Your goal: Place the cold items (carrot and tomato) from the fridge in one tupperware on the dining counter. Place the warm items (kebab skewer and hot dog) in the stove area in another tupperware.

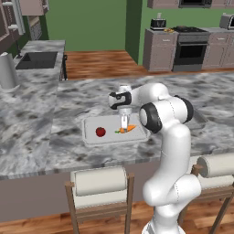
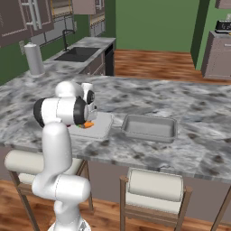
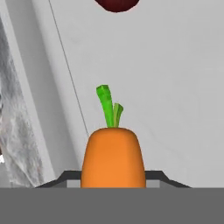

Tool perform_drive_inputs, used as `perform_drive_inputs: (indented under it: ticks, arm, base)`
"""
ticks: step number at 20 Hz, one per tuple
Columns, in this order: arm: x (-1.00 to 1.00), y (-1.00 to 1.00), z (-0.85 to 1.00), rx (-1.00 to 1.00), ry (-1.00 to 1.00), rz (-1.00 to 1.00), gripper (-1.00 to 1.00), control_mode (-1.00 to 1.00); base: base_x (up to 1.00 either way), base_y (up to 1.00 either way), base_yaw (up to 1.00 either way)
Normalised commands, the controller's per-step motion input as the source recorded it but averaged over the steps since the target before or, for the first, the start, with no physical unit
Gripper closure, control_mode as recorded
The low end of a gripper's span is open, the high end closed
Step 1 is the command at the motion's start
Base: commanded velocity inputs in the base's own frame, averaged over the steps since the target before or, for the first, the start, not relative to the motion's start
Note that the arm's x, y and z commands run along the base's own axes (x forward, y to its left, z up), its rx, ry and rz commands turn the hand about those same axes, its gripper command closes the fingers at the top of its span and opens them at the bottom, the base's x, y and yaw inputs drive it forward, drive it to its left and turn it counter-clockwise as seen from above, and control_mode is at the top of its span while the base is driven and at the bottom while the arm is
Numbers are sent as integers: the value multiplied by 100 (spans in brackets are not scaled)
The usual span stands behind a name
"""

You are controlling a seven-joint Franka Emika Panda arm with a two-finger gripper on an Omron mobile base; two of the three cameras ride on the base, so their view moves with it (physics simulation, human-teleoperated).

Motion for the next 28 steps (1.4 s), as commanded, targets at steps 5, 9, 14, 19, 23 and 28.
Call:
perform_drive_inputs:
  ticks: [5,9,14,19,23,28]
  arm:
    - [19,0,-23,0,-11,2,100,-100]
    - [18,0,-25,0,-13,4,100,-100]
    - [10,0,-30,0,-10,4,-100,-100]
    - [3,0,-18,0,-9,3,-100,-100]
    - [-5,0,1,0,-6,0,-100,-100]
    - [-33,-2,45,0,-9,0,-100,-100]
  base:
    - [0,0,0]
    - [0,0,0]
    - [0,0,0]
    - [0,0,0]
    - [0,0,0]
    - [0,0,0]
